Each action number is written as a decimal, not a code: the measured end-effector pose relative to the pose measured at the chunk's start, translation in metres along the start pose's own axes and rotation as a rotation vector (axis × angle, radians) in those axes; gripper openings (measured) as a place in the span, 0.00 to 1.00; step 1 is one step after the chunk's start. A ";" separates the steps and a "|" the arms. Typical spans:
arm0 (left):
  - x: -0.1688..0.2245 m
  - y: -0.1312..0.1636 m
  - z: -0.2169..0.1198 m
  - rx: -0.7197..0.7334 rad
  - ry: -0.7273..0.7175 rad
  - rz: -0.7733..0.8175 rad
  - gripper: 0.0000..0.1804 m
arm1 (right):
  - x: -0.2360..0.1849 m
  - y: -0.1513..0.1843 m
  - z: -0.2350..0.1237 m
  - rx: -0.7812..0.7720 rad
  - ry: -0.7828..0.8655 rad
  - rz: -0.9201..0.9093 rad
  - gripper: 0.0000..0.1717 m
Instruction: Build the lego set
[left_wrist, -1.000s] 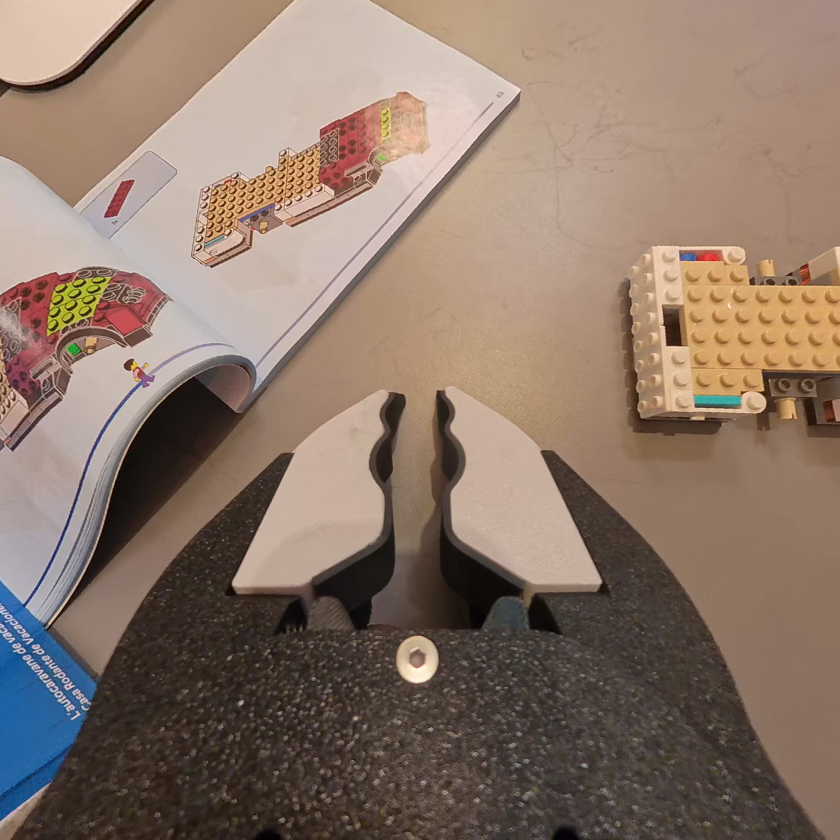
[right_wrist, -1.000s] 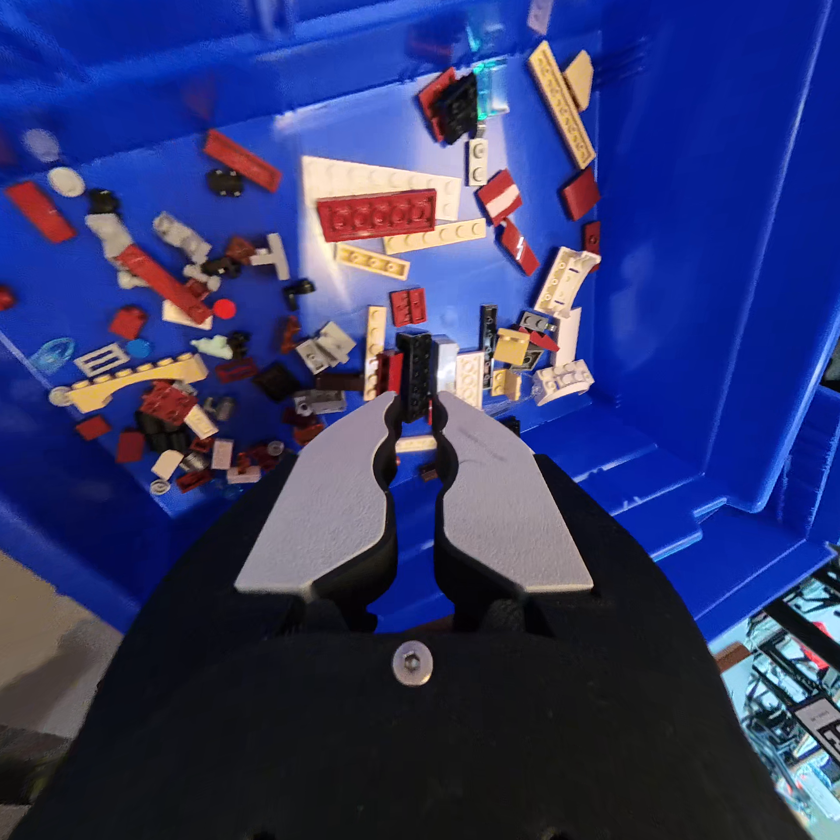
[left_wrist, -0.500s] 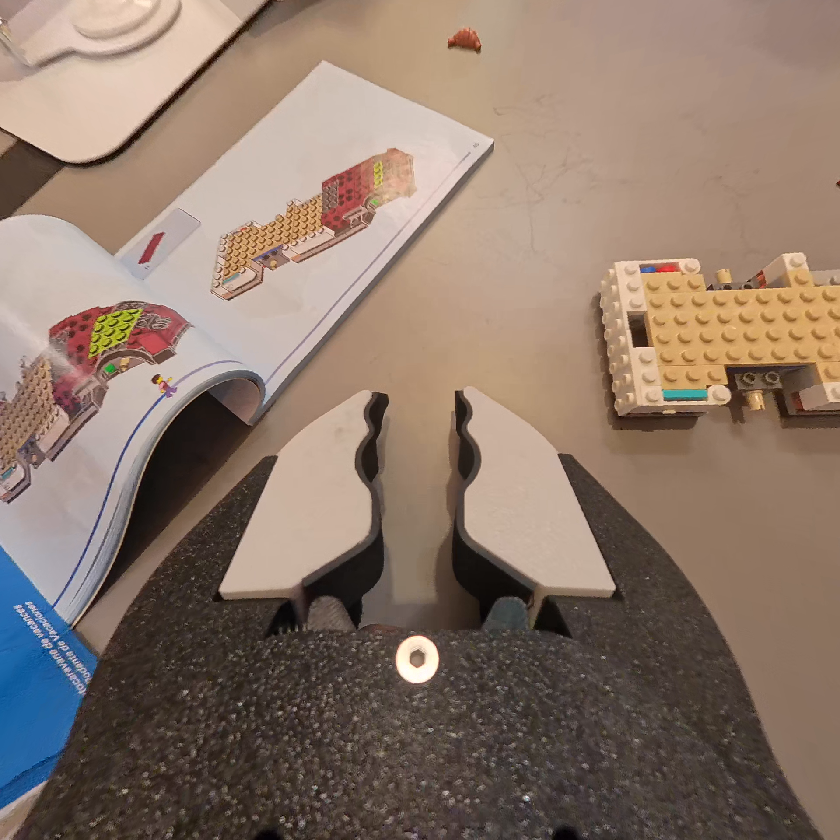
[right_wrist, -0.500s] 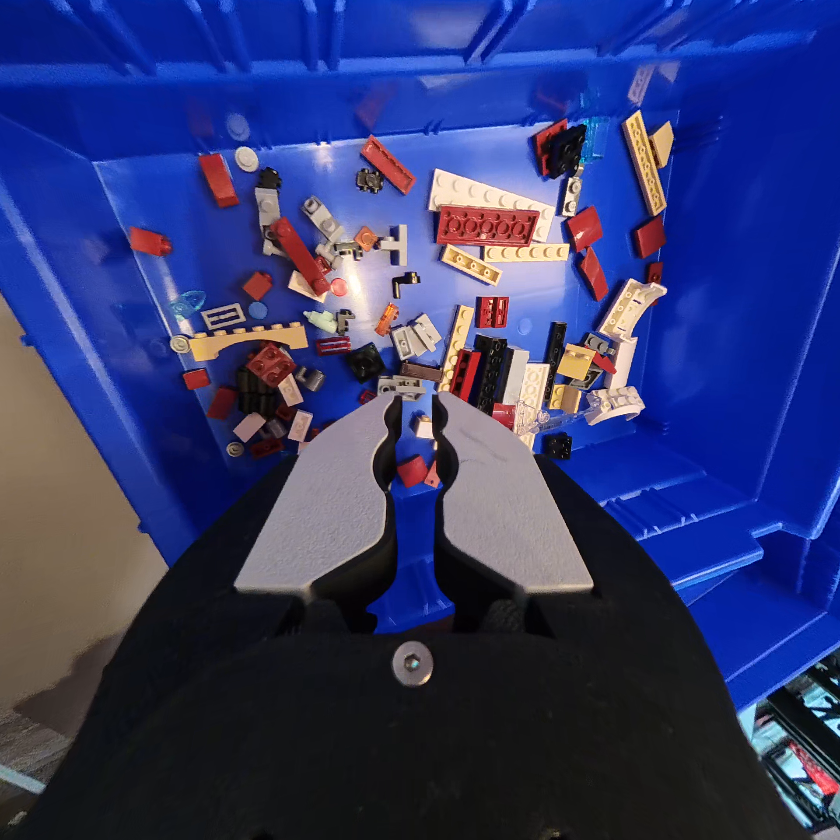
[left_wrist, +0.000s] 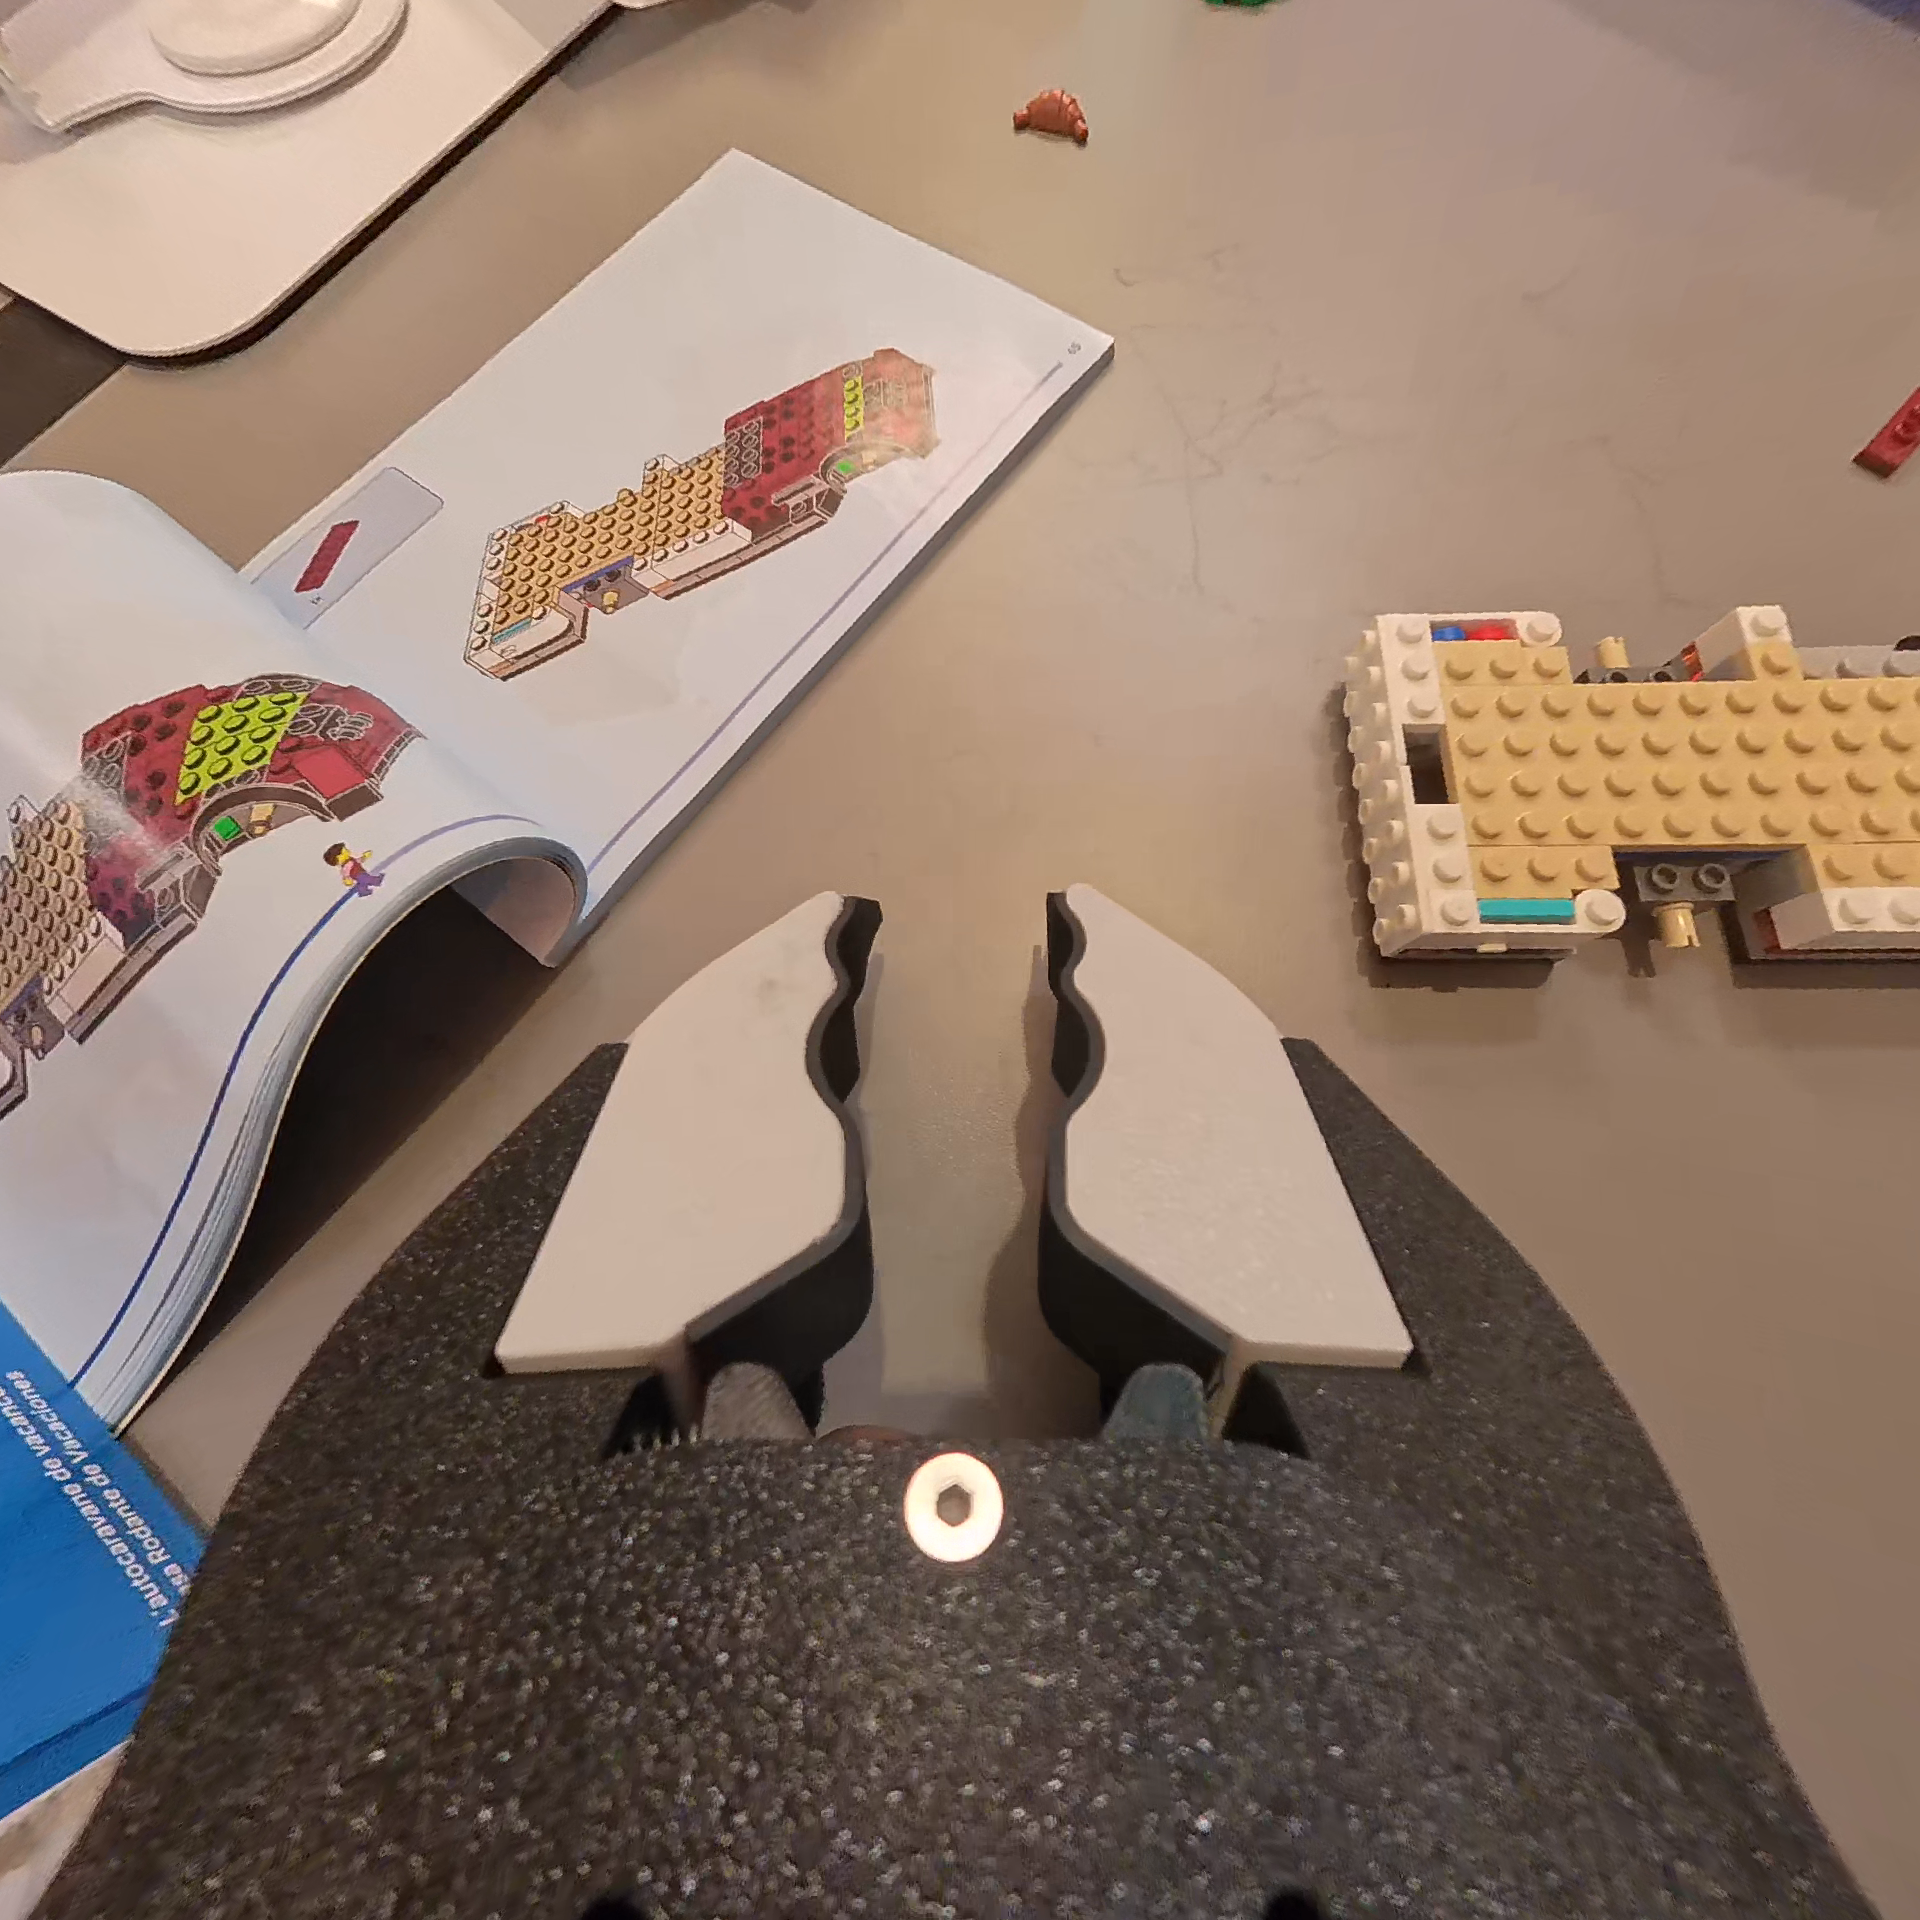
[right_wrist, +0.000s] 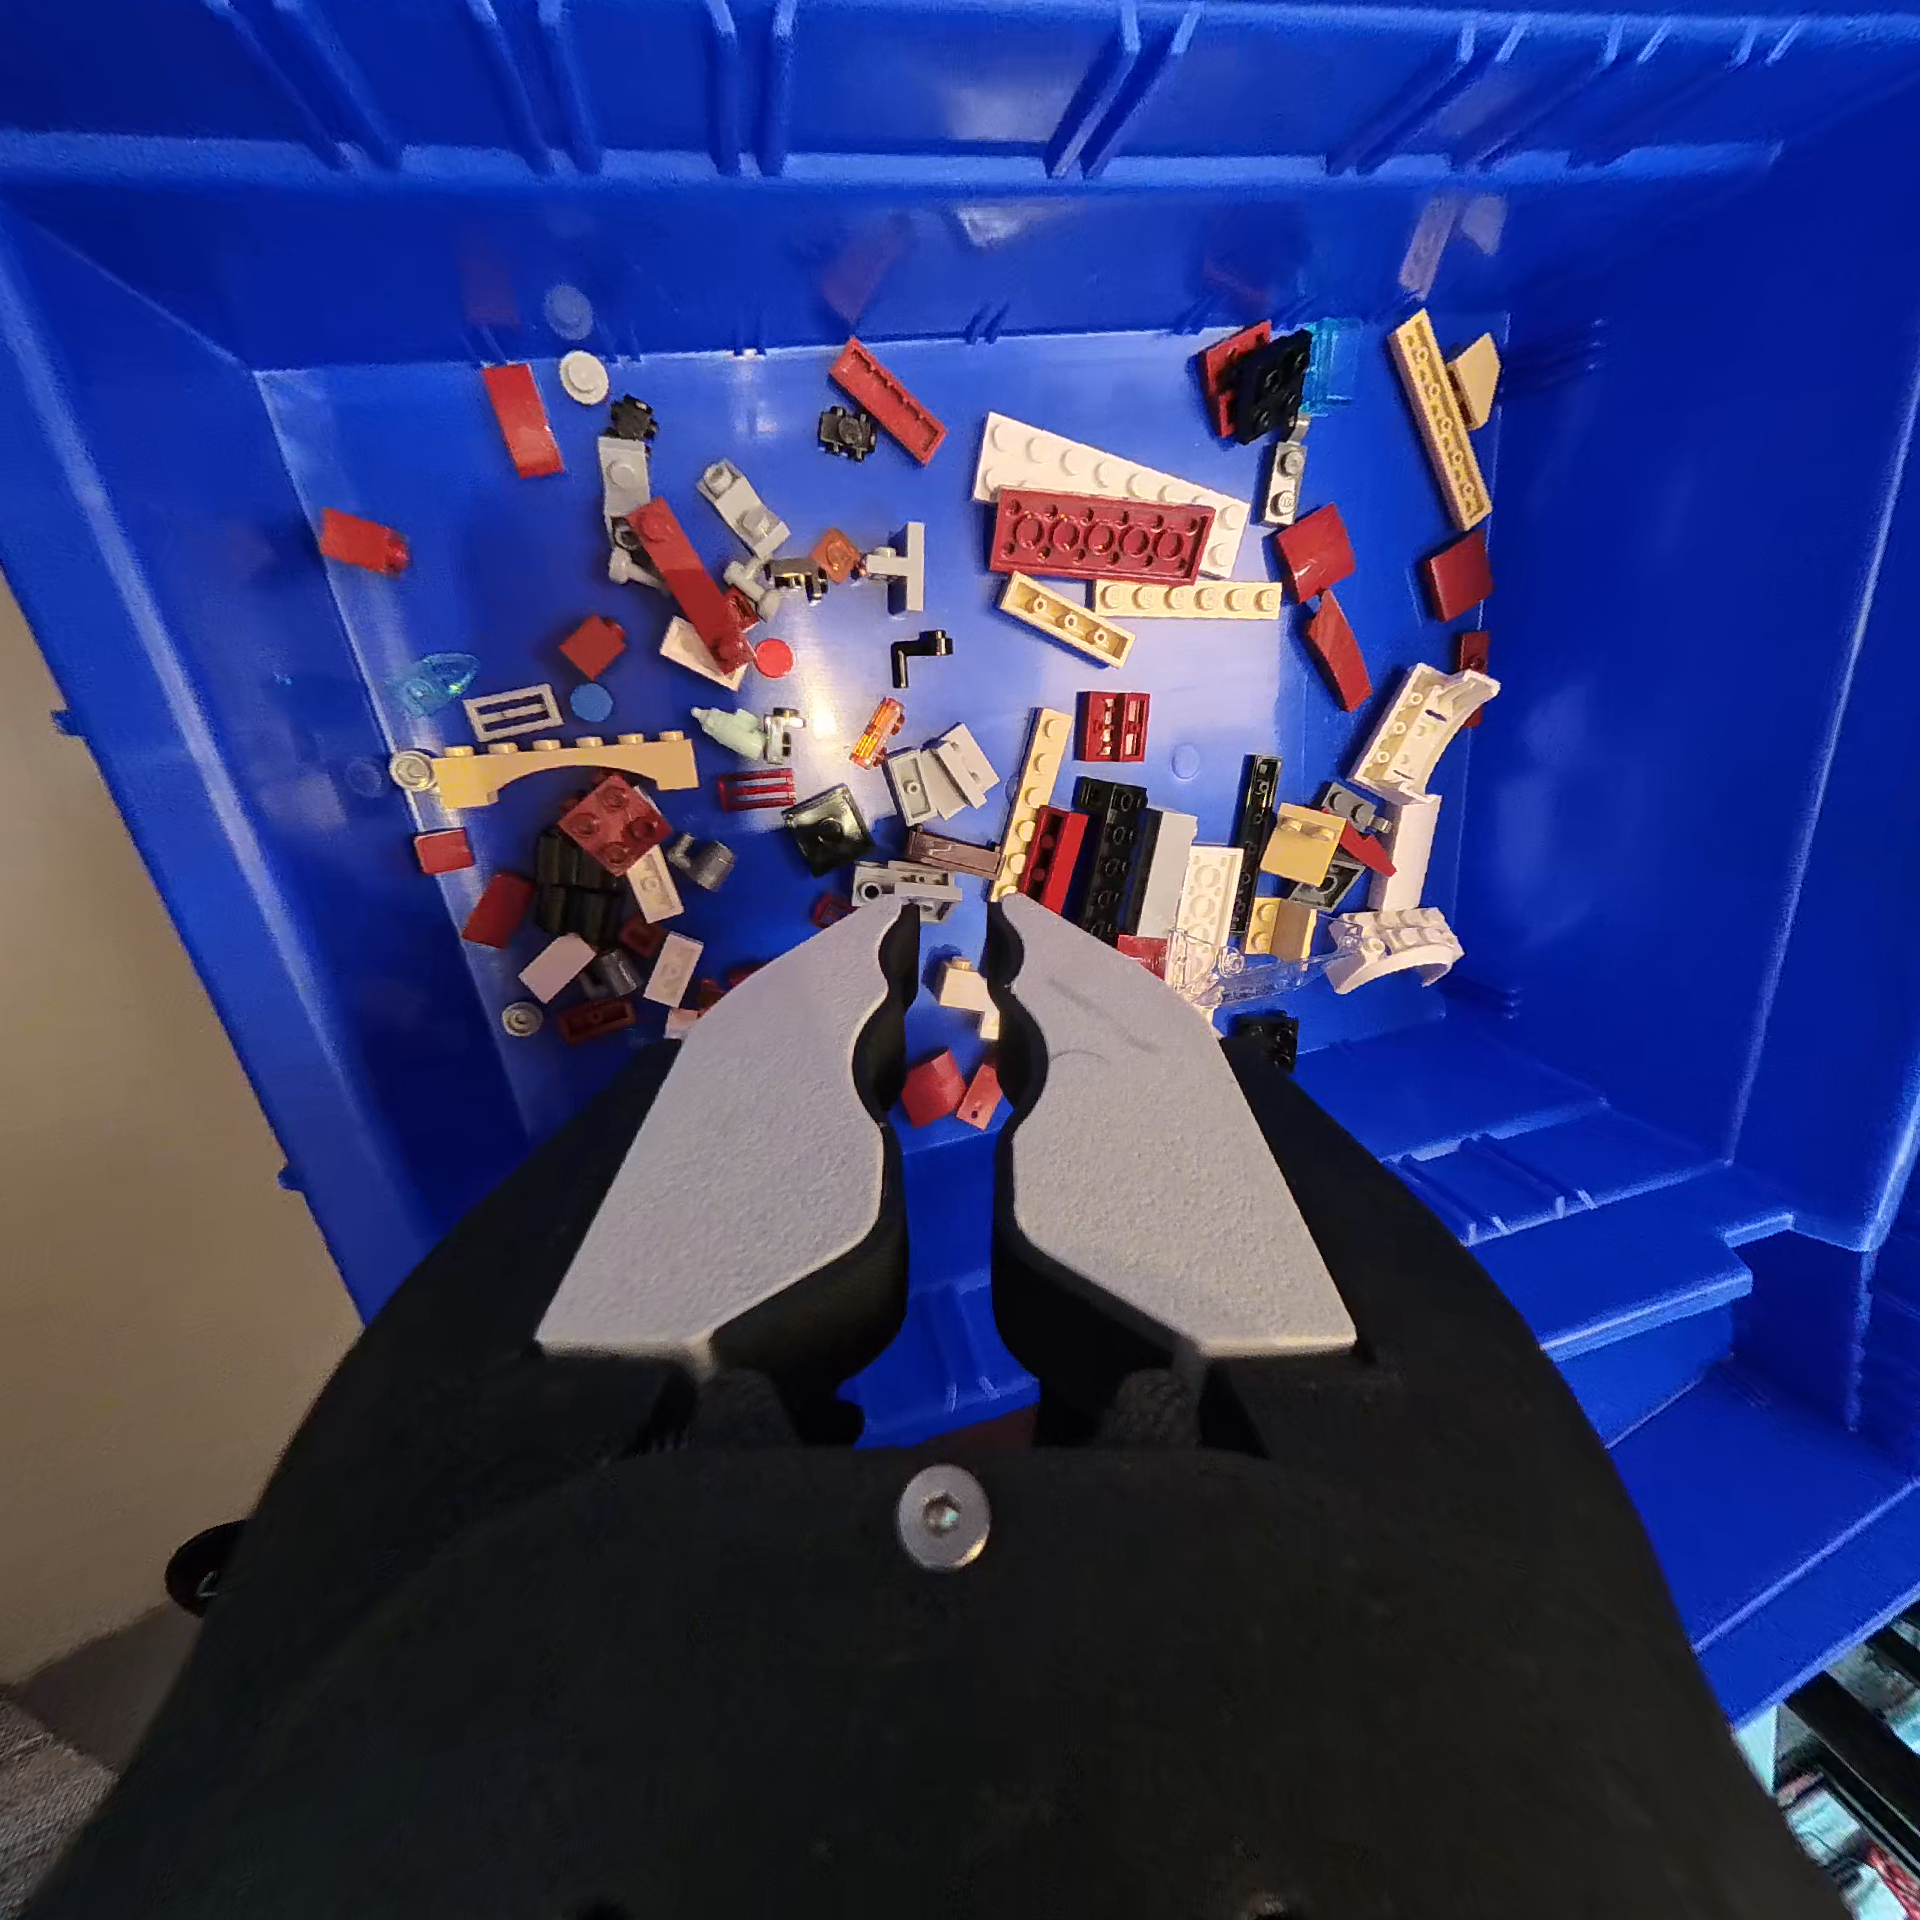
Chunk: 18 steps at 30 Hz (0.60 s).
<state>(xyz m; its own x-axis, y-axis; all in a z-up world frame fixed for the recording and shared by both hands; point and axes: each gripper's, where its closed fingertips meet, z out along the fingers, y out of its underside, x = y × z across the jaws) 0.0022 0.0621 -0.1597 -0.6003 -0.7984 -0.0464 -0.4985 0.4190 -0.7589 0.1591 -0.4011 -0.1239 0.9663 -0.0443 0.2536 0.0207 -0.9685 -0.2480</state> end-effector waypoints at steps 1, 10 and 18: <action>0.000 0.000 0.000 0.000 0.002 -0.001 0.19 | -0.001 0.001 0.001 -0.002 -0.003 -0.002 0.08; 0.002 0.003 0.003 -0.033 0.005 0.018 0.19 | -0.011 -0.008 0.002 -0.008 -0.023 -0.023 0.07; 0.006 -0.001 -0.001 0.011 0.005 0.055 0.19 | -0.027 -0.028 -0.004 -0.040 -0.035 -0.048 0.07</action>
<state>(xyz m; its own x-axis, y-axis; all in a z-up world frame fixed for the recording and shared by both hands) -0.0018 0.0574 -0.1583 -0.6296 -0.7723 -0.0847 -0.4581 0.4570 -0.7624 0.1318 -0.3742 -0.1198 0.9729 0.0103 0.2308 0.0575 -0.9784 -0.1987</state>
